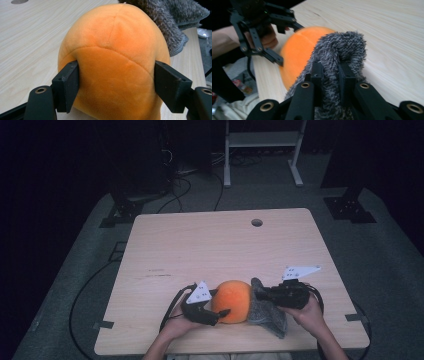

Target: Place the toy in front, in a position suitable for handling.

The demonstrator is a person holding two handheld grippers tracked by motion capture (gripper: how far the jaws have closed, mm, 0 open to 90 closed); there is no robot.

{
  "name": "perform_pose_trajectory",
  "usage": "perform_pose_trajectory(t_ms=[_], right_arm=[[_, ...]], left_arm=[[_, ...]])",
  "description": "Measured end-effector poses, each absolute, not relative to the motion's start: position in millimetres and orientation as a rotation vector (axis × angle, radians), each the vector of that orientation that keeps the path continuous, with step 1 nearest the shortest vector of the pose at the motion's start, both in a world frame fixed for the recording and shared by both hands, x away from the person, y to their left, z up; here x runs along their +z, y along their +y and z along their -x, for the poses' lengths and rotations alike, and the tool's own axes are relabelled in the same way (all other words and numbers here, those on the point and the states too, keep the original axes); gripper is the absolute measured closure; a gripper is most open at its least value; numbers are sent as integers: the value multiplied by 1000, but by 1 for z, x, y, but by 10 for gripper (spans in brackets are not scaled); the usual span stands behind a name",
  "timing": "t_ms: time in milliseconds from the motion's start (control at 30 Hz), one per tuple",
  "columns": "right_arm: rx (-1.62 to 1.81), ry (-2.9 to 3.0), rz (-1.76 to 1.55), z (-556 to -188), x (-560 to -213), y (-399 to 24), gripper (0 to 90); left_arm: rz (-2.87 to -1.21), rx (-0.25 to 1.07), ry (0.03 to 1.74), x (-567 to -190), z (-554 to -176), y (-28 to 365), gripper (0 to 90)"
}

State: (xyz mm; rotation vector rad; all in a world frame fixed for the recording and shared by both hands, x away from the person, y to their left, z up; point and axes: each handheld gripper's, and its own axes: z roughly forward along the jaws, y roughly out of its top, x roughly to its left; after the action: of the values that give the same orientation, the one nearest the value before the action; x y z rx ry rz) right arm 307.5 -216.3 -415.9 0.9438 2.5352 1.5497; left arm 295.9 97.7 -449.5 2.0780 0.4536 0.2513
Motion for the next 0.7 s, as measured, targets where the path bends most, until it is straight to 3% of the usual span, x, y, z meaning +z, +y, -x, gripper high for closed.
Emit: perform_pose_trajectory(t_ms=[300, 533, 700], right_arm=[[1279, 2673, -1013, -306, -446, -215, 770], [1502, 2510, -830, -294, -402, -204, 763], [1390, 2585, -852, -296, -420, -197, 762]], left_arm=[[-2076, 221, 481, -450, -299, 102, 228], [-2124, 339, 392, -446, -289, 86, 236], [-2132, 349, 367, -446, -286, 86, 237]])
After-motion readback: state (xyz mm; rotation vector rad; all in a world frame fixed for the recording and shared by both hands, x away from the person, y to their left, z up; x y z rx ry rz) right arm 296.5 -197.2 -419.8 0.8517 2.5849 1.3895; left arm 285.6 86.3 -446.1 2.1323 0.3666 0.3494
